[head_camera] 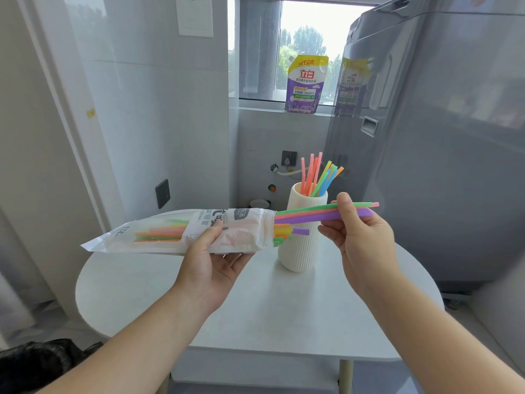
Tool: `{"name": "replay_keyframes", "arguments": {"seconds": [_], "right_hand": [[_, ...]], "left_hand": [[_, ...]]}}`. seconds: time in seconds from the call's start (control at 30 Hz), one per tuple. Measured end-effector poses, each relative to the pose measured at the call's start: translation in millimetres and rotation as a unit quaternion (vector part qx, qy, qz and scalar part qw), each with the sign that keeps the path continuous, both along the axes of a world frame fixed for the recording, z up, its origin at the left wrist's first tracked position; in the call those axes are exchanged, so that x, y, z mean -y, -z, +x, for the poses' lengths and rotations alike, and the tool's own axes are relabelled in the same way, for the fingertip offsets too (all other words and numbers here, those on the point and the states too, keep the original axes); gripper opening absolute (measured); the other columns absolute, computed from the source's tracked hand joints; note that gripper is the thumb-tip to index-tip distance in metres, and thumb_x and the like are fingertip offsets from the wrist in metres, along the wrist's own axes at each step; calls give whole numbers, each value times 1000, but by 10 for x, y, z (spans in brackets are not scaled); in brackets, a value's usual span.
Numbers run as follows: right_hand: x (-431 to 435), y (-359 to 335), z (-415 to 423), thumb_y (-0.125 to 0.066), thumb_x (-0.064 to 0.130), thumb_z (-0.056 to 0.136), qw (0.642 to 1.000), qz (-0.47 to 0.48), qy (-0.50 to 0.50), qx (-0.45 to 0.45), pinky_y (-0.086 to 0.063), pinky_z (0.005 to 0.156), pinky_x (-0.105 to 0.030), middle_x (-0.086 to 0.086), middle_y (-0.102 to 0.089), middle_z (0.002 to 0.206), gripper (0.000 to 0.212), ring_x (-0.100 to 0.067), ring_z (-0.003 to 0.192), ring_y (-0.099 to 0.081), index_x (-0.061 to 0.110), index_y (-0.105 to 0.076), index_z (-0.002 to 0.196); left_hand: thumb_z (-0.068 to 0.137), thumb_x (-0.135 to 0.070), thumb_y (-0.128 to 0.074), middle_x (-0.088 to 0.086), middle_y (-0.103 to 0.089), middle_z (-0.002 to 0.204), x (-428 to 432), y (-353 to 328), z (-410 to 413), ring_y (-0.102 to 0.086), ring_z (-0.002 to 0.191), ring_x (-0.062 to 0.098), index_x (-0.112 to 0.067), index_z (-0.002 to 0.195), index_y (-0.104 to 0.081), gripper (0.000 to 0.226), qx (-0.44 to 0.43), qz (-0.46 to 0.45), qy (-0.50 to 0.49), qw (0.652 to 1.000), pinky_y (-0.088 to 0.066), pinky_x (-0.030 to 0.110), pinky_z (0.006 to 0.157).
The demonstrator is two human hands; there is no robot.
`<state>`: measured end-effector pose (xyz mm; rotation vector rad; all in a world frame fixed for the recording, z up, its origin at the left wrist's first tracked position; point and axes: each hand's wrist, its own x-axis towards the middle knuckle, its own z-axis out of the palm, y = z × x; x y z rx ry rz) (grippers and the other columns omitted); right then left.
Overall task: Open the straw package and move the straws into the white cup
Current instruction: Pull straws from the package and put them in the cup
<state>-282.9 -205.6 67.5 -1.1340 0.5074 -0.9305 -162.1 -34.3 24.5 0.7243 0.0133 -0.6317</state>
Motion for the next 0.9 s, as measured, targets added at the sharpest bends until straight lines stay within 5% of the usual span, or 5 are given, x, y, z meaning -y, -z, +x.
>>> {"name": "replay_keyframes", "arguments": {"seconds": [0.4,0.57,0.9], "right_hand": [[122,-172,-61,-69,31,93,997,-61,35,-11,-60,62,-27,-25,-73,87,26,-38,79,-72,7,-72,83],[200,-335,-167,-66,30,96,992,-93,79,10,-59,58,-25,1,-69,58,26,-16,57,-70,9,-68,80],[365,-596,-350,-67,34,95,964,-193,176,44,-60,62,-29,8,-69,64,26,-15,63,-72,17,-70,76]], "left_hand": [[96,-20,-65,14,-78,107,-3,31,47,-78,90,27,-13,130,-63,35,-13,-4,-20,1000,-64,45,77],[95,-20,-66,14,-78,107,-14,28,60,-78,90,28,-13,132,-61,37,-15,-3,-23,1000,-64,44,75],[95,-18,-66,15,-78,106,-3,54,66,-78,87,28,-13,133,-60,40,-22,-5,-26,999,-64,46,75]]}}
